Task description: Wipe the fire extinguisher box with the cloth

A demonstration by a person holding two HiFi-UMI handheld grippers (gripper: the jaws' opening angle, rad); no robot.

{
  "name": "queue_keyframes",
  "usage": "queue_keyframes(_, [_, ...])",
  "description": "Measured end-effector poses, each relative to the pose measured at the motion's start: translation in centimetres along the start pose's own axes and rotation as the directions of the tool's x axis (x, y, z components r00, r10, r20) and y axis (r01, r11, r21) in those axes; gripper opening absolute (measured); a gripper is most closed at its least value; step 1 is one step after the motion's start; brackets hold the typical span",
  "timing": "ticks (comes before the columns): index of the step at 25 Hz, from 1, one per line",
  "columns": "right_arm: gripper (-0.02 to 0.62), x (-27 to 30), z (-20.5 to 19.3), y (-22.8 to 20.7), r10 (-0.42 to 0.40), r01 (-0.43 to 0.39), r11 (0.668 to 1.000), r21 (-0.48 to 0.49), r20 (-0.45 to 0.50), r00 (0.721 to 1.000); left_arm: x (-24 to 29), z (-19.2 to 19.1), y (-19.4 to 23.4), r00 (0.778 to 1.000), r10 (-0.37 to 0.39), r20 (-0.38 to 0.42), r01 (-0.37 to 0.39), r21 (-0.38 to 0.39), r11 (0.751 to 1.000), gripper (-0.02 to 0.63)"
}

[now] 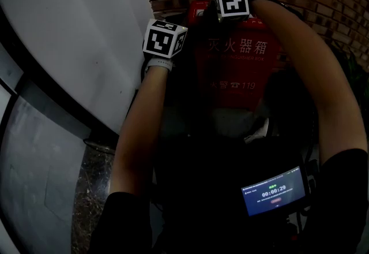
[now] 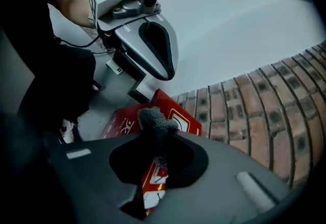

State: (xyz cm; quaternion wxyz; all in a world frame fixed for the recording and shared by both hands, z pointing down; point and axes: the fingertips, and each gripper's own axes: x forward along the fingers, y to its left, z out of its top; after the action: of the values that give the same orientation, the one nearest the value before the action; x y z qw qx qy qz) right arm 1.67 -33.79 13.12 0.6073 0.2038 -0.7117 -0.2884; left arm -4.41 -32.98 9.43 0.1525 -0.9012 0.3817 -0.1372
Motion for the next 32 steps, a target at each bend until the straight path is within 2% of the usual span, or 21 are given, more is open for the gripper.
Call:
queue_keyframes(4, [0.035,1.8,1.0,0.9,0.055,-0.056,0.998,-0.010,-0.016,0.998,0.2,-1.0,-0.3,1.000,-0.018,-0.007,0.018,-0.001,1.000,0.003])
queue_keyframes(7, [0.035,1.9,1.0,0.5,0.041,-0.041,0.999,0.013,0.000,0.999,0.6,-1.0,-1.0,0.999,-0.035,-0.007,0.035,0.005,0.999,0.003])
queue_keyframes(13, [0.034,1.1,-2.3,1.8,0.072,-0.069,0.995,0.076,-0.031,0.997,1.9,0.1,-3.9,0.997,-0.072,0.003,0.072,0.025,0.997,0.003])
queue_keyframes(18, [0.034,-0.9,-6.3,1.8,0.012,-0.008,0.994,0.105,-0.032,0.999,3.8,2.0,-8.1,0.991,-0.133,0.020,0.131,0.060,0.990,0.003])
queue_keyframes(26, [0.034,-4.2,-14.1,6.2,0.079,-0.059,0.981,0.185,-0.106,0.991,6.3,5.2,-14.2,0.981,-0.181,0.074,0.176,0.070,0.982,0.003])
queue_keyframes(32, [0.034,-7.1,-20.3,8.1,0.058,-0.016,0.978,0.209,-0.196,0.979,7.5,6.8,-19.0,0.964,-0.256,0.076,0.249,0.085,0.965,0.003])
